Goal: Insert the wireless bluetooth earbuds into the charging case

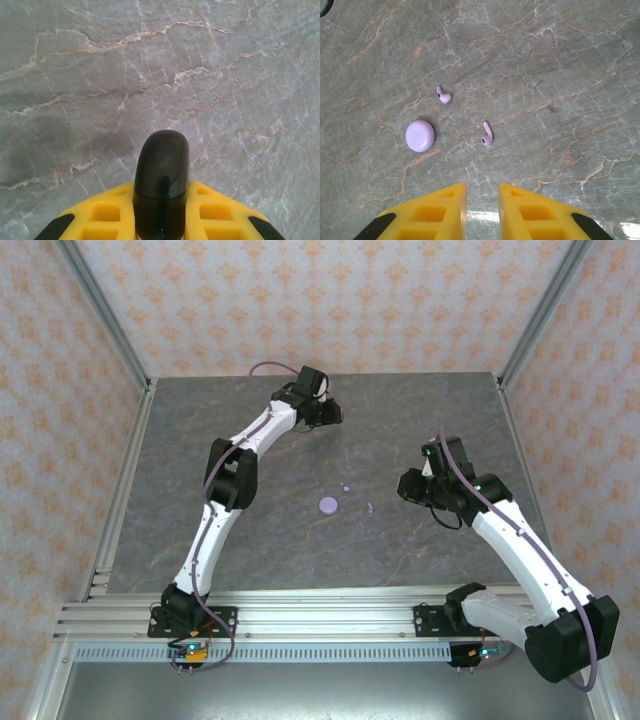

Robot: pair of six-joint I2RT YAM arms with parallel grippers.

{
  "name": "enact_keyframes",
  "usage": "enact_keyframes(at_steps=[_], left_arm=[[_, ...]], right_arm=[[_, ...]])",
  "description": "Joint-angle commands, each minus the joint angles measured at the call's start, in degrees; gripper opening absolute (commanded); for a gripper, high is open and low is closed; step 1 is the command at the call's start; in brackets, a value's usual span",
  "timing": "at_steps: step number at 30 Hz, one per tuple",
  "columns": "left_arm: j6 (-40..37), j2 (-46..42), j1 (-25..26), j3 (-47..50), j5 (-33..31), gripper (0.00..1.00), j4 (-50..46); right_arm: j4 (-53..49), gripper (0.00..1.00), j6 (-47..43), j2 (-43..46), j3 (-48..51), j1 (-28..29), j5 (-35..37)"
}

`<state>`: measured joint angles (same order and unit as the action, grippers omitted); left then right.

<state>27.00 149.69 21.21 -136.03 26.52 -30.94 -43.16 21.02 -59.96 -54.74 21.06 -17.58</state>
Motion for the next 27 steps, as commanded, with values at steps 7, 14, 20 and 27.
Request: enact_keyframes(at_steps=[7,14,20,27], left_arm=[[0.55,2.53,-1.69,-3.14,-1.42,0.08,-4.35],[-0.42,3.77,-2.05,-3.10,-2.15,0.22,-6.04],[-1.35,3.47,-2.11,-3.14,-3.94,0.51,-7.57],[-5.71,-0.01,-2.16,-2.18,-9.09,0.61,-11.30]], right_arm=[[0.24,0.25,0.80,1.39,0.53,-0.26,0.63],[0.30,0.25,0.83,1.26,1.11,-0.28,0.82],[0.13,0.25,0.87,1.25,1.22,-0.36,1.11],[-0.10,0.27,0.68,1.31,1.46,-0.24,1.74]])
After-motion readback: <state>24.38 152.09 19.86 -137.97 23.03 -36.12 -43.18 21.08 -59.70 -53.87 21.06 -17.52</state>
